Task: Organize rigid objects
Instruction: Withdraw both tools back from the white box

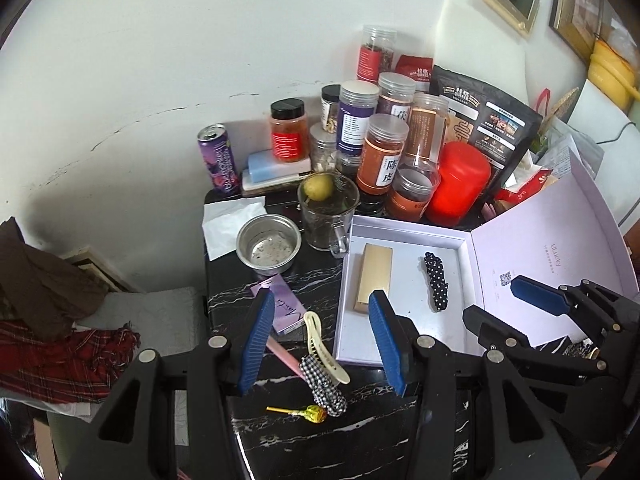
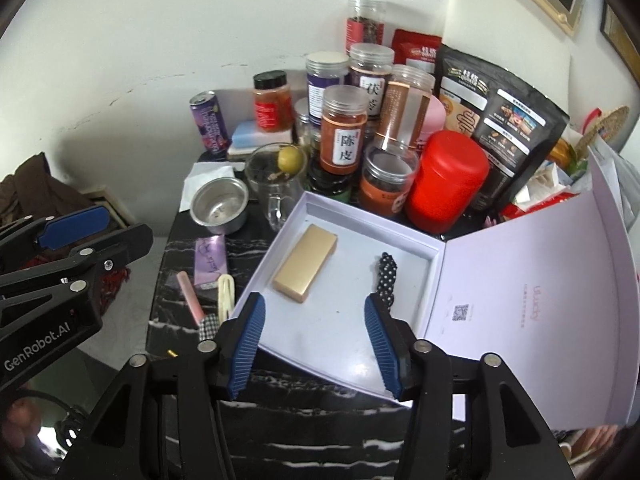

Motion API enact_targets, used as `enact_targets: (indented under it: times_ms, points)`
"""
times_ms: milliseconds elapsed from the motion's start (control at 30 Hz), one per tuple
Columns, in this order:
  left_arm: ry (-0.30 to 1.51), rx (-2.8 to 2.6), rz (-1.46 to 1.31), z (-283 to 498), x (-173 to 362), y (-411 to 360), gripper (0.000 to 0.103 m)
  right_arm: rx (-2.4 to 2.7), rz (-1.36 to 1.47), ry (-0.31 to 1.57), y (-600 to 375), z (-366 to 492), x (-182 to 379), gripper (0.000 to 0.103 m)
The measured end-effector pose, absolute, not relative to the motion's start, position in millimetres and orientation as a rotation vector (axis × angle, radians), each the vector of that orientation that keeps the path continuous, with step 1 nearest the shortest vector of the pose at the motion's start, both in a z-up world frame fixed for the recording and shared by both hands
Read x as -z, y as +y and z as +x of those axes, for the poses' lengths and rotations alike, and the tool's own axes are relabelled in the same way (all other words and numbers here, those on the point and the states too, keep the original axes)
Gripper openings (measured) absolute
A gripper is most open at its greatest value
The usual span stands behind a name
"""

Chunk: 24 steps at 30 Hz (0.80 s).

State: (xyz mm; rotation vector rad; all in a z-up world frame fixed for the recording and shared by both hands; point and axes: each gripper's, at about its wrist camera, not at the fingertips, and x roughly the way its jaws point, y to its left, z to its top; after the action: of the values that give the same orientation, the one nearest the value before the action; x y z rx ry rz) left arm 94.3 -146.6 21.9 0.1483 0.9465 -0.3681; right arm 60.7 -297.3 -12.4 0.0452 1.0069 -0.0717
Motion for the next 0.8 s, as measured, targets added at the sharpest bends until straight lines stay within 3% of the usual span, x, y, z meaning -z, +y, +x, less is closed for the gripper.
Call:
enact_targets:
  times_ms: [100, 167, 233, 267, 800]
  points:
    - [0.937, 0.342, 0.137, 86, -26, -134, 0.049, 0.051, 0.036, 0.995, -288, 53, 9, 0.055]
    - [0.929, 0.322, 0.141, 82, -28, -126, 0.054, 0.036, 0.035, 0.990, -282, 49, 7, 0.061]
    - [0.917, 0.298, 0.140, 76, -30, -117, 0.088, 0.023, 0.038, 0.978, -277, 44, 5, 0.068]
    - [0.911, 0.289, 0.136, 75, -30, -113, 0.091, 0.017, 0.038, 0.971, -274, 41, 4, 0.069]
    - [0.948, 0.169, 0.068, 50, -23, -52, 0.092, -0.108, 0.020, 0.944, -236, 20, 6, 0.076]
